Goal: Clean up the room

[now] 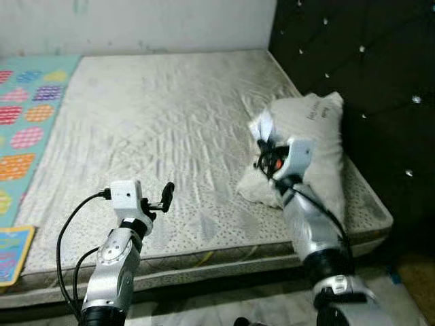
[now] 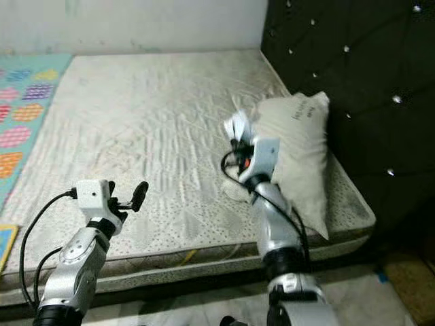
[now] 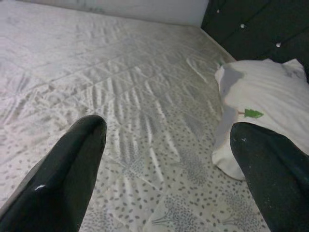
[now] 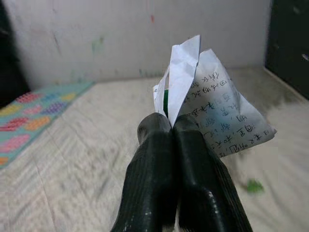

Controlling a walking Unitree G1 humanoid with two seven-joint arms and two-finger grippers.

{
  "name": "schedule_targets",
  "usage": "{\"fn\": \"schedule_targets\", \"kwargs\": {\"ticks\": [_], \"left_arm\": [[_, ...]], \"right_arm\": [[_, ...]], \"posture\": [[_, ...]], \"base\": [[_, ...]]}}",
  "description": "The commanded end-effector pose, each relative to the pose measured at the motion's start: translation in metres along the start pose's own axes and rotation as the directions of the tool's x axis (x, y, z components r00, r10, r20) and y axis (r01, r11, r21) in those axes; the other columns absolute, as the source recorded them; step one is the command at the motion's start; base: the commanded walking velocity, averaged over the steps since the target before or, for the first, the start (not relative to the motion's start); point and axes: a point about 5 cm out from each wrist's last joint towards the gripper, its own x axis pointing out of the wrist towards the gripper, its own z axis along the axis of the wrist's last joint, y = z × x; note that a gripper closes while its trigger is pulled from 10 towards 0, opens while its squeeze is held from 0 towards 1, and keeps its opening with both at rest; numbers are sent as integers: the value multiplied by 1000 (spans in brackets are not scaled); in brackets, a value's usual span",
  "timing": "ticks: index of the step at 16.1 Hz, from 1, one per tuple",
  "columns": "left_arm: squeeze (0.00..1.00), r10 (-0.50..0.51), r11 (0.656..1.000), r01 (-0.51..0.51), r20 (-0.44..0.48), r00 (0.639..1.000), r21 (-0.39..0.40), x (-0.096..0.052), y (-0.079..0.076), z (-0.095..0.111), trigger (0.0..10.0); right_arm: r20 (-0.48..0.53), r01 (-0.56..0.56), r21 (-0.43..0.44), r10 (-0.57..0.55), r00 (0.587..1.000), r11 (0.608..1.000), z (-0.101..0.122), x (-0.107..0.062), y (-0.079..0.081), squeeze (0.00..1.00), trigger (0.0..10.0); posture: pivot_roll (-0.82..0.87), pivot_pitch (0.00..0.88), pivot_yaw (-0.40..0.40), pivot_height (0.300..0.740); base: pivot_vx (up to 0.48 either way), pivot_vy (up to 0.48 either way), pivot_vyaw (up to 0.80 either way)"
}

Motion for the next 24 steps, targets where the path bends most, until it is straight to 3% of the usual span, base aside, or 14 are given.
{"fn": "schedule_targets", "kwargs": {"ticks": [1, 7, 11, 13, 17, 20, 24], "left_arm": [[0, -5, 1000, 5, -11, 1000, 10, 0, 1, -3, 10000], [0, -3, 1000, 3, -23, 1000, 9, 4, 4, -4, 10000], [0, 55, 998, -54, -19, 998, 22, 2, 9, -6, 10000], [0, 99, 995, -99, -26, 995, 1, -3, 14, -10, 10000], [0, 115, 992, -116, -36, 993, -43, -7, 14, -13, 10000], [0, 83, 995, -86, -46, 995, -50, -2, 7, -14, 10000], [0, 94, 993, -97, -44, 995, -71, -4, 8, -13, 10000]], "right_arm": [[-20, -13, 2, 13, 1000, 1000, -1, 2, -1, 0, 10000], [-110, -60, -40, 55, 992, 997, 5, 18, -4, 0, 10000], [-167, -145, -102, 127, 978, 984, -18, 8, 14, 0, 10000], [-203, -50, -149, 19, 979, 988, -41, -8, 17, 0, 10000], [-221, 112, -102, -132, 966, 988, -70, -44, 3, 0, 10000], [-212, 150, -69, -162, 964, 986, -66, -43, -7, 0, 10000], [-207, 142, -81, -156, 966, 986, -66, -44, -4, 0, 10000]], "posture": [[83, 76, -5, 740], [73, 64, 9, 740], [79, 55, -1, 740], [106, 61, -21, 740], [97, 78, -21, 740], [73, 87, -20, 740], [69, 108, -27, 740]], "base": [[0, 0, 0], [0, 0, 0], [0, 0, 0], [0, 0, 0], [0, 0, 0], [0, 0, 0], [0, 0, 0]]}}
